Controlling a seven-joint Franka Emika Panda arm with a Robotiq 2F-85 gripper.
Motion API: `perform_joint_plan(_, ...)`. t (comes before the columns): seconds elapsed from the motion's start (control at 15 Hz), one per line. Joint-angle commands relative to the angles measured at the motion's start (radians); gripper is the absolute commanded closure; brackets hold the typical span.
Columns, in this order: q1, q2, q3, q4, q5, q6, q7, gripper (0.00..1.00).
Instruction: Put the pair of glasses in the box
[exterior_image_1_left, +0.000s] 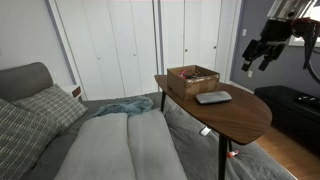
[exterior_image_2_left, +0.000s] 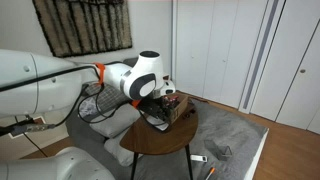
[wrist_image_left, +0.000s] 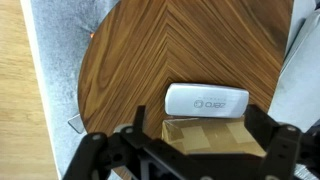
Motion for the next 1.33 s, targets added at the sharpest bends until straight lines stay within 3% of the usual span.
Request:
perform_joint_plan(0.0, -0.009, 0.001, 0.007, 0.002, 0.007, -0.002, -0.006, 0.0)
perform_joint_plan(0.4, -0.067, 0.081, -0.032, 0.15, -0.027, -0.005, -0.02, 0.0)
perform_joint_plan(0.6, -0.098, 0.21, -0.021, 0.325, -0.112, -0.085, -0.048, 0.0)
perform_joint_plan(0.87, -0.125, 0.39, -0.02, 0.543, -0.228, -0.109, -0.05, 0.0)
perform_joint_plan(1.07, -0.12, 0.514, -0.111, 0.675, -0.108, -0.13, -0.093, 0.0)
perform_joint_plan(1.13, -0.125, 0.41, -0.057, 0.556, -0.171, -0.082, -0.052, 0.0)
perform_joint_plan(1.27, -0.131, 0.452, -0.071, 0.585, -0.164, -0.084, -0.062, 0.0)
